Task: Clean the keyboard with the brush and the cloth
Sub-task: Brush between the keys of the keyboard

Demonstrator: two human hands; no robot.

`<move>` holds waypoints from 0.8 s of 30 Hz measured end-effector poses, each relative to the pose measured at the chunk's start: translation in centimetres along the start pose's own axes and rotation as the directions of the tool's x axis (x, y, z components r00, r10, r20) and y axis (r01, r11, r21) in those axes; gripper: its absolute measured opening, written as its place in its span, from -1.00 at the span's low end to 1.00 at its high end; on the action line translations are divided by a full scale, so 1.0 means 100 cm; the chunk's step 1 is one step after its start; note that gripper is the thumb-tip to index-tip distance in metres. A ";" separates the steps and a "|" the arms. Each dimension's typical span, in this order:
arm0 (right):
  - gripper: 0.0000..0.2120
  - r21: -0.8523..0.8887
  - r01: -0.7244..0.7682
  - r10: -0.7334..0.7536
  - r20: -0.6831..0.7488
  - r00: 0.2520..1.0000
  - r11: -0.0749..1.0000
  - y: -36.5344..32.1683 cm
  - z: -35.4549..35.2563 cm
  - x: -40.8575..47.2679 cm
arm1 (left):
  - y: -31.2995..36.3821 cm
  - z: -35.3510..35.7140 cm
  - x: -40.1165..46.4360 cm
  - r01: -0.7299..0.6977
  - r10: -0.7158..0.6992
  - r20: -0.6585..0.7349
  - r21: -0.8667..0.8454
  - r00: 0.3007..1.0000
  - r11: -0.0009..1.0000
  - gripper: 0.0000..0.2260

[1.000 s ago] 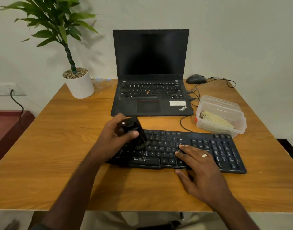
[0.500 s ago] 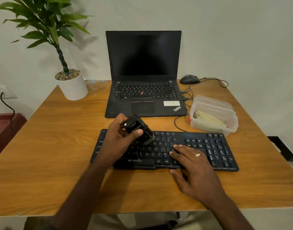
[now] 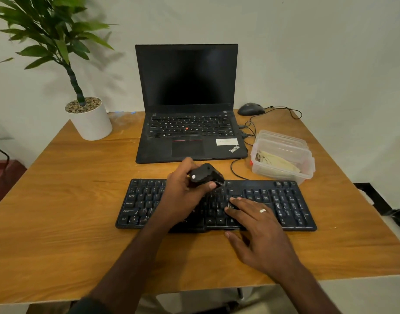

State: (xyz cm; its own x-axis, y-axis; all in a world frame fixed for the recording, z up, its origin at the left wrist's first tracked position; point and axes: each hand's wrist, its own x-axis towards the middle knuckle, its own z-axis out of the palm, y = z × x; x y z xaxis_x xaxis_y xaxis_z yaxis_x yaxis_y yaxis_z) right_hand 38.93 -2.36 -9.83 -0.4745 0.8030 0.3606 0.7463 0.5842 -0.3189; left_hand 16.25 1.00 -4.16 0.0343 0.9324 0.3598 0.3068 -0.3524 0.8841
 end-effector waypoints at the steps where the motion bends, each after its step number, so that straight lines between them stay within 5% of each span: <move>1: -0.51 0.000 0.000 0.000 -0.001 1.000 1.000 0.000 0.001 0.000 | -0.002 -0.007 -0.002 0.007 -0.007 -0.017 -0.007 1.000 1.000 -0.71; 10: -0.51 0.004 0.008 -0.007 -0.003 1.000 1.000 0.001 0.002 0.001 | -0.002 -0.028 -0.010 0.125 -0.124 0.043 -0.013 0.991 0.992 -0.75; 17: -0.51 0.025 -0.018 0.019 -0.022 1.000 1.000 0.002 0.001 0.000 | 0.013 -0.011 0.005 0.103 -0.111 0.320 0.041 0.941 0.994 -0.74; 24: -0.58 0.135 -0.065 0.074 -0.063 0.995 0.989 0.004 -0.005 -0.001 | 0.012 0.009 0.002 0.146 -0.137 0.057 -0.187 0.989 0.972 -0.76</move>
State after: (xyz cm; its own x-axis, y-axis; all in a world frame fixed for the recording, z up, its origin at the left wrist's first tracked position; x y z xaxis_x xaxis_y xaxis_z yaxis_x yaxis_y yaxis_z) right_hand 39.47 -2.29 -9.59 -0.3878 0.8351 0.3903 0.7060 0.5413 -0.4567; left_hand 17.45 0.86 -3.25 0.0462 0.9750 0.2175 0.1251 -0.2216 0.9671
